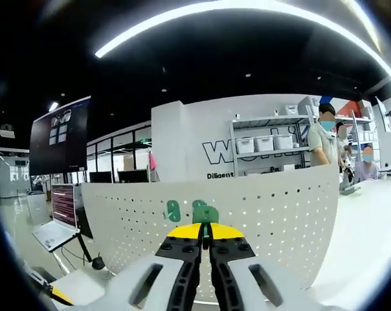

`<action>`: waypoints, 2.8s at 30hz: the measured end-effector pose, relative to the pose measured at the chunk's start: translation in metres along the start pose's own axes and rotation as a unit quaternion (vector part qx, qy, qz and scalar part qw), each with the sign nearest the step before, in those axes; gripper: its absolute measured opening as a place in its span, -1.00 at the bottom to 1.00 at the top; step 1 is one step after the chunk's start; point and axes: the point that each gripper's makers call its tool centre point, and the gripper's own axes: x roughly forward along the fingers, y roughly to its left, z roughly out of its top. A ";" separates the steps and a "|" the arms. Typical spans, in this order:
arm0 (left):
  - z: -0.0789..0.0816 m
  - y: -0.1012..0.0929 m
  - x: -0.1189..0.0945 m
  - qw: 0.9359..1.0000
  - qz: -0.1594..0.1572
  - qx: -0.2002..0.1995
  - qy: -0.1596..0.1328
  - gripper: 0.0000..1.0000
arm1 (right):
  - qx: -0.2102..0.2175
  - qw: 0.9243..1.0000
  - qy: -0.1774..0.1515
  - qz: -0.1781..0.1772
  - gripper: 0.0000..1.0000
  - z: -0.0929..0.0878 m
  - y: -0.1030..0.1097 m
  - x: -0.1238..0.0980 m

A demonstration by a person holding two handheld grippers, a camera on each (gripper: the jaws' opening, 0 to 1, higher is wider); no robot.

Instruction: Insert the hook assembly into the mounting plate slot until the hook locks in place.

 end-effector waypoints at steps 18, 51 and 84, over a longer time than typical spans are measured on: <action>-0.002 0.014 0.005 1.000 0.010 -0.008 0.001 -0.12 | -0.011 1.000 0.008 -0.010 -0.97 -0.004 -0.016 0.035; -0.008 0.029 0.009 1.000 0.017 -0.017 0.009 -0.13 | -0.028 0.999 0.026 -0.023 -0.97 -0.015 -0.032 0.077; -0.008 0.033 0.012 1.000 0.019 -0.021 0.009 -0.13 | -0.030 0.998 0.038 -0.032 -0.97 -0.019 -0.040 0.093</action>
